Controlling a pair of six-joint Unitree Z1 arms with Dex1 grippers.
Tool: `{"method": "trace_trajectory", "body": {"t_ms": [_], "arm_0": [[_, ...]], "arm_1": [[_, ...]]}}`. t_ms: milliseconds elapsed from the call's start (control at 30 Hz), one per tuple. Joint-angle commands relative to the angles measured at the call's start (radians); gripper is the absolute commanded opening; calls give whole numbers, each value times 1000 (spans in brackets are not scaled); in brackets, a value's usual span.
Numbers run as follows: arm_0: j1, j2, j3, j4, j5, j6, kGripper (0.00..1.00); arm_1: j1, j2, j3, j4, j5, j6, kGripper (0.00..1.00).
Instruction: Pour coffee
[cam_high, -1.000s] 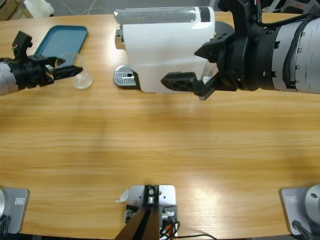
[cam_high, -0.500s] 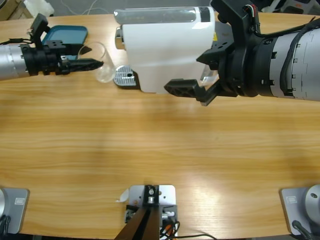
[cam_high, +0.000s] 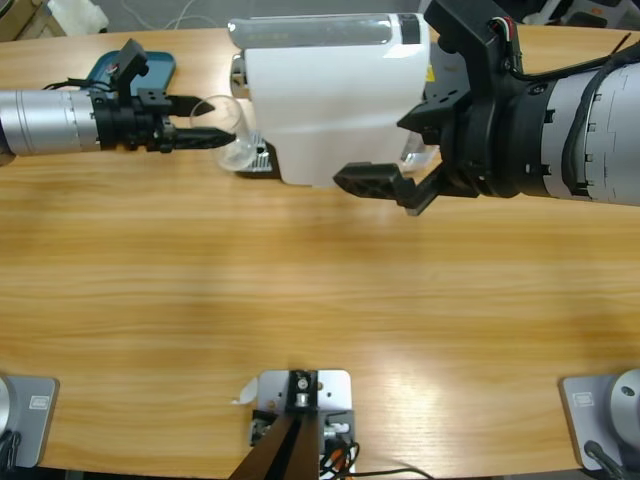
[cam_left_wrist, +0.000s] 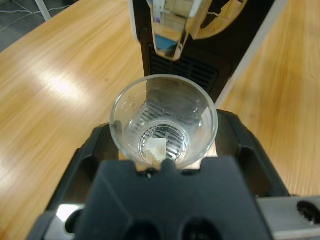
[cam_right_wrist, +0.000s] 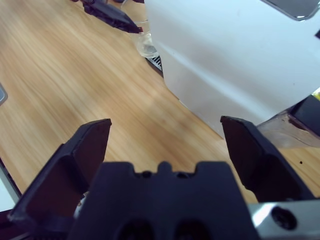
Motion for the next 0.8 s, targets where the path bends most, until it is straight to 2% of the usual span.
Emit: {"method": "trace_trajectory", "body": {"t_ms": [33,800], "arm_0": [[-25,71,-55,13,12,14,269],[-43,105,-96,25,17,24,292]], "arm_1": [[5,-36,25,37,-20,-2,1000],[5,-24,24,35,-25,-2,1000]]}}
